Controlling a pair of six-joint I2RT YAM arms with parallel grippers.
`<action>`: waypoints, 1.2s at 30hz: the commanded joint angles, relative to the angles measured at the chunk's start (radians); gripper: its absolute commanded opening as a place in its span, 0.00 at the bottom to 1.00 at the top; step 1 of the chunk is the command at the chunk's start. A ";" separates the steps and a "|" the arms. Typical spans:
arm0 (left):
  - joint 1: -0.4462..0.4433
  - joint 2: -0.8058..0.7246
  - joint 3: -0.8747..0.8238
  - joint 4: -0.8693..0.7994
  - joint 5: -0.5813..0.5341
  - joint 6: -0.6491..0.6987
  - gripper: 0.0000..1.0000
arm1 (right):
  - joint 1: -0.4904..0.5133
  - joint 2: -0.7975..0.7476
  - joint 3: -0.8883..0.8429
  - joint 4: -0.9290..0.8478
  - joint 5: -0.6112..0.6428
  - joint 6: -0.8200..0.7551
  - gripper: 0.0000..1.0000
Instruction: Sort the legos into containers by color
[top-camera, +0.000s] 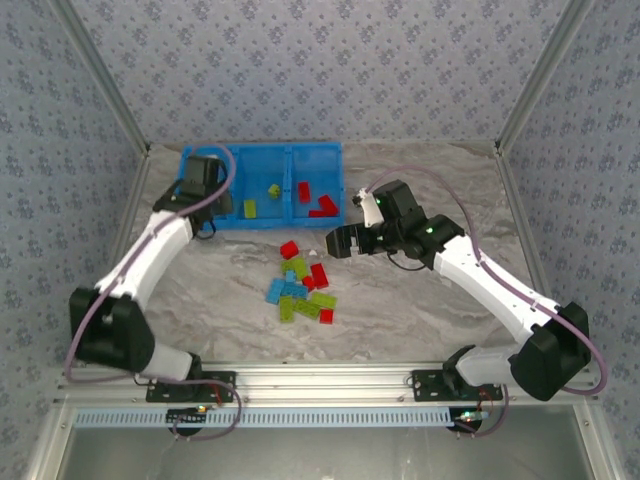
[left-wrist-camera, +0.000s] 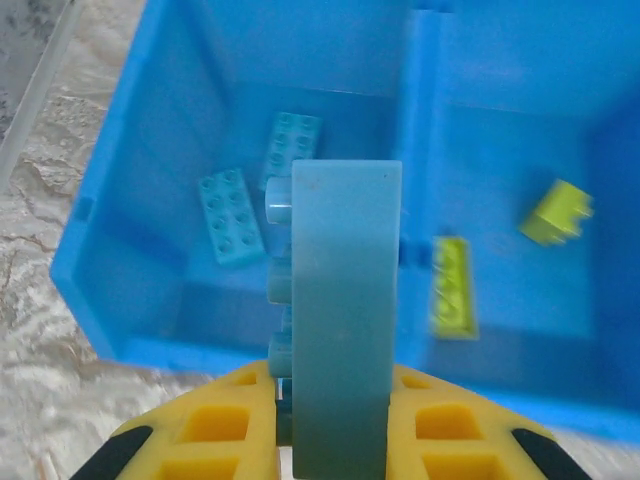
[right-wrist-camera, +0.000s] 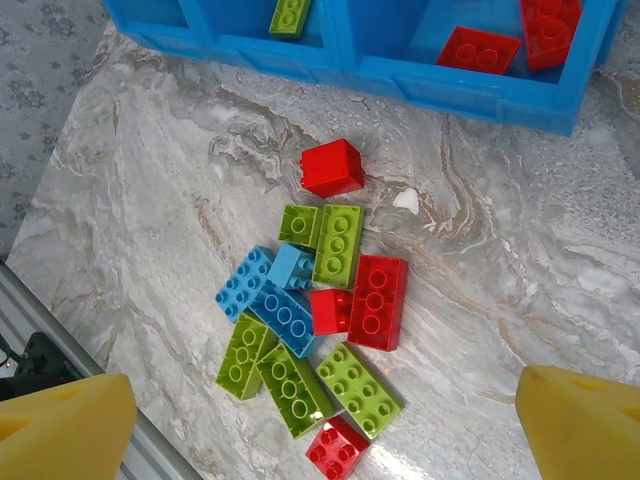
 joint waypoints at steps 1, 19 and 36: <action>0.050 0.111 0.093 0.033 0.031 0.007 0.14 | 0.006 -0.050 -0.021 0.003 0.032 0.035 1.00; -0.048 -0.239 -0.017 -0.034 0.235 0.025 0.47 | 0.025 0.005 -0.043 0.050 0.075 0.063 1.00; -0.436 -0.938 -0.618 -0.137 0.648 0.865 0.63 | 0.204 0.550 0.266 0.139 0.207 -0.024 0.97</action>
